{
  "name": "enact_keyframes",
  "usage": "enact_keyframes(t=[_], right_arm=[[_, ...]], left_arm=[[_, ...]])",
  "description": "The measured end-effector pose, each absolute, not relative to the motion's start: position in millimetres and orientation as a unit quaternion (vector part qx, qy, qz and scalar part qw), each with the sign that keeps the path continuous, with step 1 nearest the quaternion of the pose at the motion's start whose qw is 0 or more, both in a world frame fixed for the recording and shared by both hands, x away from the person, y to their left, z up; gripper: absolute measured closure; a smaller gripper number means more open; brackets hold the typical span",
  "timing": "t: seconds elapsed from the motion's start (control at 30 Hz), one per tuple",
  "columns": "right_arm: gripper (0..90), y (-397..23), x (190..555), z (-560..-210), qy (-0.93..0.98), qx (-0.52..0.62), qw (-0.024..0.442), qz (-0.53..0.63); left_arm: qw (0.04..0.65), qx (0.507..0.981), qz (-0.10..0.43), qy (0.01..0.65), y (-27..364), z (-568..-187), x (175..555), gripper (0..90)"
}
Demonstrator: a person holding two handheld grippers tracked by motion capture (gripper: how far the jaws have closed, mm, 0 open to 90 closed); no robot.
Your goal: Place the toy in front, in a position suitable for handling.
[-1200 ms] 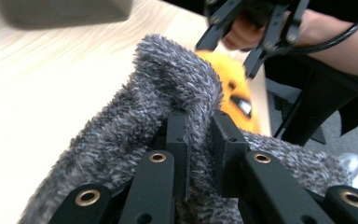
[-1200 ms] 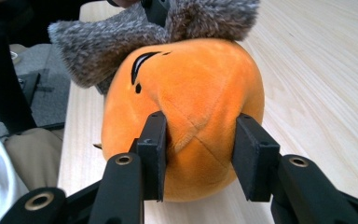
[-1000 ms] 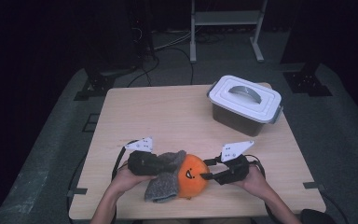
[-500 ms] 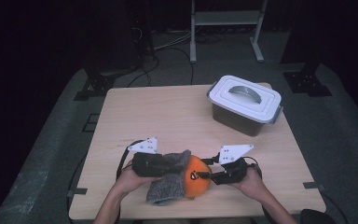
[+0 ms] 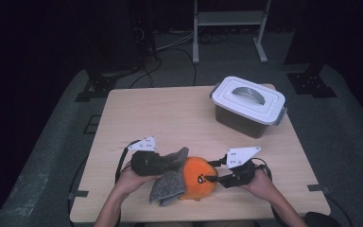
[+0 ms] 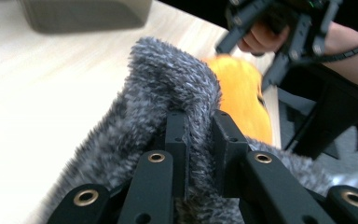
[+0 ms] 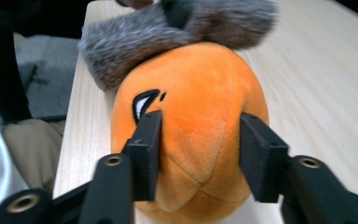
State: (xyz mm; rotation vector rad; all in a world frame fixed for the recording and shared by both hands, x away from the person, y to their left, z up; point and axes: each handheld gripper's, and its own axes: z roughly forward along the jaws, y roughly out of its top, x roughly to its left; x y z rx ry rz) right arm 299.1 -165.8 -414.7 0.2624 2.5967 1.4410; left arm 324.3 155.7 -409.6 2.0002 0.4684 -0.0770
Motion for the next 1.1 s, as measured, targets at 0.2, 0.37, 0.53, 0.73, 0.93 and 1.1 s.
enact_keyframes(t=[0.2, 0.37, 0.53, 0.73, 0.93, 1.1], right_arm=[[29.4, -165.4, 306.2, -411.0, 0.862, 0.136, 0.015, 0.489], [31.5, -161.3, 307.8, -415.9, 0.863, 0.165, 0.005, 0.477], [56.8, -155.9, 295.8, -412.3, 0.867, 0.129, 0.066, 0.477], [57.6, -145.0, 282.2, -405.4, 0.857, 0.048, 0.108, 0.501], [58.3, -149.1, 284.9, -408.0, 0.863, 0.043, 0.117, 0.489], [58.1, -160.6, 292.6, -411.4, 0.866, 0.054, 0.099, 0.487]], left_arm=[[0.523, 0.835, -0.074, 0.156, 137.6, -411.3, 314.7, 78.8], [0.517, 0.840, -0.092, 0.137, 128.5, -410.8, 309.6, 78.7], [0.523, 0.838, -0.073, 0.138, 133.1, -399.7, 311.5, 78.8], [0.550, 0.825, -0.047, 0.124, 138.5, -379.5, 306.7, 78.8], [0.525, 0.834, -0.061, 0.161, 146.8, -396.8, 317.5, 78.8], [0.510, 0.839, -0.078, 0.175, 160.8, -406.7, 322.4, 78.6]])
